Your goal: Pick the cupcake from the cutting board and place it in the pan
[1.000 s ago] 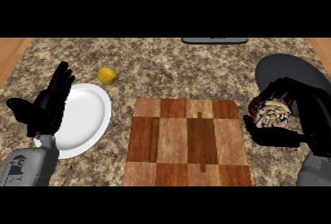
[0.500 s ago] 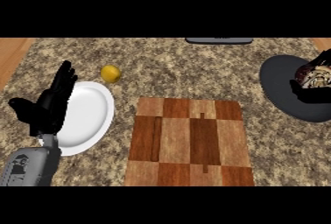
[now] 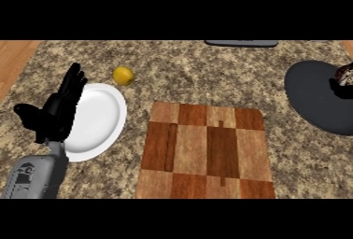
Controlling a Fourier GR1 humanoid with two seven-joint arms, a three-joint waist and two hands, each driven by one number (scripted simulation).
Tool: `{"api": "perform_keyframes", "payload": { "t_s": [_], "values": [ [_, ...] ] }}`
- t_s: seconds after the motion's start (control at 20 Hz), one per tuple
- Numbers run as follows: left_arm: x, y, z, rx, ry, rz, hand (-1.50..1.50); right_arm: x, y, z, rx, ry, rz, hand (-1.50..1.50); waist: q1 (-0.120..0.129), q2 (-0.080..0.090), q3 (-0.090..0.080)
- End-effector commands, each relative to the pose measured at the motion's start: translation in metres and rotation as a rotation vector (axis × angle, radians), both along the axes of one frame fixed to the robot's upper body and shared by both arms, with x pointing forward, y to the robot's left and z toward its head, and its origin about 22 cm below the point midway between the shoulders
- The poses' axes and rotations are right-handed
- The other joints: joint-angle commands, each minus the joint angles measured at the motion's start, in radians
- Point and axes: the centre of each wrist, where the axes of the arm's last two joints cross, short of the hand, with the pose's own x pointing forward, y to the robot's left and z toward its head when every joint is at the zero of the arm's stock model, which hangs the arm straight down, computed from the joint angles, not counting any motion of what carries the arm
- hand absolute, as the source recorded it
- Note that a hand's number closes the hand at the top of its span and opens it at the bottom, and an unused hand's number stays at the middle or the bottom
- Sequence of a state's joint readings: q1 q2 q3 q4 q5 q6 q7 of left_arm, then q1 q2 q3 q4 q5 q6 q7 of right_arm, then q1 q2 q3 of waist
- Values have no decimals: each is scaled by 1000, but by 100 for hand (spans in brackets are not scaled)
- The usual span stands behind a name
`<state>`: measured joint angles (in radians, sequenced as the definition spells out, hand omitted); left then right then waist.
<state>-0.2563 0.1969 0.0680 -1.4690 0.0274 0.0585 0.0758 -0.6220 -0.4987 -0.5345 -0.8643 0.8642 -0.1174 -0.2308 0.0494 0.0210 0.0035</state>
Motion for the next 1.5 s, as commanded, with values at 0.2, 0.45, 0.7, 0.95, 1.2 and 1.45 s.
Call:
{"api": "perform_keyframes", "payload": {
  "t_s": [0.2, 0.45, 0.7, 0.95, 1.2, 1.45],
  "values": [
    [15, -12, 19, 0, -35, -11, 0, 1, -28, -34, 9, 25, -18, 150, 25, 15, 4],
    [8, -18, 3, 8, -18, -42, 0, 7, -18, -54, 314, 241, 72, -150, 33, 17, 4],
    [8, -16, 7, 0, -24, -31, 0, 1, -30, -52, 393, 240, 132, -150, 32, 15, 5],
    [-6, -5, -8, 7, -9, -20, 0, -5, -28, -67, 415, 60, 151, -150, 24, 7, 4],
    [-4, -1, -9, -17, -3, 0, 0, -14, -44, -62, 597, -122, 149, -150, -5, -2, 2],
    [-1, 6, 6, 4, 13, 27, 0, -64, -99, -58, 742, -101, 262, -150, -25, -10, 1]
  ]
}}
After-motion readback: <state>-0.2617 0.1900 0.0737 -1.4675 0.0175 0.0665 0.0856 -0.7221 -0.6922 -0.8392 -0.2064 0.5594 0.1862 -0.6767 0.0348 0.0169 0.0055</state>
